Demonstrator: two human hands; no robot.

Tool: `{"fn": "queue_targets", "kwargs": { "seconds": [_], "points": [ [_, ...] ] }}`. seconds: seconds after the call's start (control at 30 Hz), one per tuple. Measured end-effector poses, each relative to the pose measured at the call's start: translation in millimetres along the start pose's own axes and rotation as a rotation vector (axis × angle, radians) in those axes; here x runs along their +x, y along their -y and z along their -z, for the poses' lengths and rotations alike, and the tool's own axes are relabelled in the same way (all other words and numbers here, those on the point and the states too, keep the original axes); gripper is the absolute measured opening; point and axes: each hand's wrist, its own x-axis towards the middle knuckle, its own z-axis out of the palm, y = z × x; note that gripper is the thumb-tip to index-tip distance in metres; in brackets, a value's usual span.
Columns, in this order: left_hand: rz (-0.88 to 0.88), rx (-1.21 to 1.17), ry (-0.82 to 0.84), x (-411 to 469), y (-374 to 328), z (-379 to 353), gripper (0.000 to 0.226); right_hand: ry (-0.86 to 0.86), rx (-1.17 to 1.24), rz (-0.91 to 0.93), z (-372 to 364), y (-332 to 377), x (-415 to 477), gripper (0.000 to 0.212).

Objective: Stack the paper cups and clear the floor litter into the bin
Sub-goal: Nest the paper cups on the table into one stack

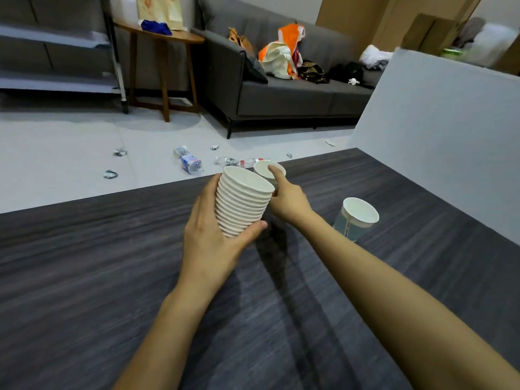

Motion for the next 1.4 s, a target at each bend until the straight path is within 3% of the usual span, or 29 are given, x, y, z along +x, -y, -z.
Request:
{"fn": "queue_targets", "kwargs": {
  "seconds": [0.1, 0.23, 0.4, 0.6, 0.83, 1.03, 1.13, 1.27, 1.4],
  "points": [
    [-0.004, -0.003, 0.007, -0.1, 0.7, 0.4, 0.087, 0.039, -0.059, -0.014, -0.5, 1.7, 2.9, 0.047],
    [-0.016, 0.007, 0.037, -2.3, -3.3, 0.1, 0.089, -0.148, 0.031, 0.036, 1.6, 0.0, -0.4, 0.016],
    [-0.006, 0.014, 0.028, -3.1, -5.3, -1.7, 0.086, -0.391, 0.457, 0.209, 22.6, 8.7, -18.9, 0.017],
    [-0.020, 0.039, 0.062, -8.2, -12.0, -9.4, 0.083, -0.354, 0.749, 0.320, 46.9, 25.2, -53.8, 0.028],
    [-0.021, 0.058, 0.091, -14.8, -25.1, -9.9, 0.081, -0.366, 0.518, 0.353, 68.7, 13.7, -95.2, 0.029],
    [-0.054, 0.031, 0.198, -32.4, -48.5, -16.6, 0.084, -0.176, 0.317, 0.388, 89.8, -10.2, -129.8, 0.026],
    [-0.019, -0.006, 0.158, -45.6, -57.2, -25.9, 0.081, -0.152, 0.282, 0.406, 77.0, -19.9, -144.0, 0.022],
    [0.031, -0.016, 0.159, -58.9, -63.4, -35.7, 0.084, -0.085, 0.473, 0.314, 74.4, -41.4, -154.9, 0.033],
    [0.075, -0.065, 0.180, -66.6, -65.9, -40.6, 0.078, -0.212, 0.260, 0.130, 72.8, -78.2, -143.4, 0.047]
  ]
}}
